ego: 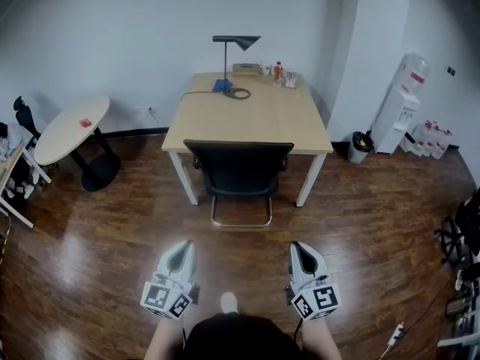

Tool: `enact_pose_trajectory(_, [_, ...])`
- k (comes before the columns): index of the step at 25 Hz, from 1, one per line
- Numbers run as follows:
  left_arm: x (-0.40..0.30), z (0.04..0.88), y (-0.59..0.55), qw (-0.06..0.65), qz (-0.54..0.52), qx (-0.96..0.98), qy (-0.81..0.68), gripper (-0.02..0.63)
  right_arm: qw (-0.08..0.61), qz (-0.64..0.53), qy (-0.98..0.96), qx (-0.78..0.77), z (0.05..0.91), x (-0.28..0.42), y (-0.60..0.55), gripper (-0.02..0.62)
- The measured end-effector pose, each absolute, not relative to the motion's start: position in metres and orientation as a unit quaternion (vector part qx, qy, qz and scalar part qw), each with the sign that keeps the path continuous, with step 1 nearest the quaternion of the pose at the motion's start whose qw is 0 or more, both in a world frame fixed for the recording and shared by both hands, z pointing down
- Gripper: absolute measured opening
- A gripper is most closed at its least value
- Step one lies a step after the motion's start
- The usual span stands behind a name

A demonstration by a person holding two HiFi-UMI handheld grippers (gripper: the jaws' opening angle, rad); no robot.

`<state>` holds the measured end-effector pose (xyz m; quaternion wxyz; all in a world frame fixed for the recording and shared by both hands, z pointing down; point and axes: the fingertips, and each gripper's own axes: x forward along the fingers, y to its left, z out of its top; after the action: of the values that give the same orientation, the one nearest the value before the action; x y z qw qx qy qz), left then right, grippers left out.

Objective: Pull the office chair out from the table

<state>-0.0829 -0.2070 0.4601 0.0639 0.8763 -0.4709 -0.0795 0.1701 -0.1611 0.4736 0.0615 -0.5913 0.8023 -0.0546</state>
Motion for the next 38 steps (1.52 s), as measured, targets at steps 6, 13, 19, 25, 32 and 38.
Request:
enact_pose_trajectory(6, [-0.099,0.465,-0.257,0.076,-0.088,0.883,-0.456,0.002,0.028,-0.039,0.812,-0.582,0.475,0.141,-0.213,0.014])
enact_pose_trajectory(13, [-0.107,0.482,-0.300,0.088,-0.083,0.886,-0.448,0.002,0.019,-0.037,0.820,-0.571,0.483,0.120,-0.255,0.014])
enact_pose_trajectory(19, [-0.100,0.487,-0.337,0.090,-0.074,0.887,-0.446,0.002,0.032,-0.046,0.825,-0.562,0.484,0.124,-0.288,0.023])
enact_pose_trajectory(25, [-0.075,0.482,-0.384,0.081,-0.077,0.893,-0.437,0.002,0.024,-0.047,0.832,-0.552,0.489,0.142,-0.346,0.048])
enact_pose_trajectory(32, [-0.060,0.467,-0.445,0.057,-0.081,0.890,-0.445,0.002,0.011,-0.025,0.846,-0.532,0.479,0.157,-0.421,0.075])
enact_pose_trajectory(38, [-0.021,0.456,-0.505,0.002,-0.061,0.908,-0.414,0.002,-0.019,0.003,0.865,-0.502,0.479,0.171,-0.476,0.176])
